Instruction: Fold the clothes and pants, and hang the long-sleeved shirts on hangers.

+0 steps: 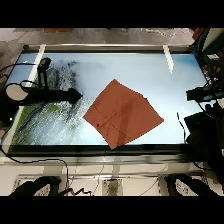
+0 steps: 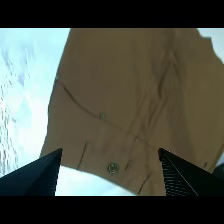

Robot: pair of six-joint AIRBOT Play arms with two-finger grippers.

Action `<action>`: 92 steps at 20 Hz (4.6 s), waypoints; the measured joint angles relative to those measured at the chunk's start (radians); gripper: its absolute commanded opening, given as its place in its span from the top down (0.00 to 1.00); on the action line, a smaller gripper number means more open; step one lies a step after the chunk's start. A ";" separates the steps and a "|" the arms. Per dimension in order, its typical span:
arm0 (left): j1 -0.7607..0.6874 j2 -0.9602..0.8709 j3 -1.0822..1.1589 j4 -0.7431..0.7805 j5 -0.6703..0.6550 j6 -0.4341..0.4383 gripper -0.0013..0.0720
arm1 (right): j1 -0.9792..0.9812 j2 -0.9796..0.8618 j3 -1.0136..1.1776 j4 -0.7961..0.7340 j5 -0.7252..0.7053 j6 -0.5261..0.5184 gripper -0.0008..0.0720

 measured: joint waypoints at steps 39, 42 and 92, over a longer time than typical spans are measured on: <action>-0.330 -0.127 -0.298 0.039 0.087 -0.096 0.96 | -0.203 -0.111 -0.402 0.493 -0.097 -0.379 0.79; -0.301 -0.029 -0.295 0.295 0.064 -0.103 0.96 | -0.192 -0.111 -0.545 0.676 -0.137 -0.422 0.35; -0.200 0.673 -0.430 0.208 0.348 -0.534 0.96 | 0.405 0.179 -0.143 0.846 -0.493 -0.073 0.98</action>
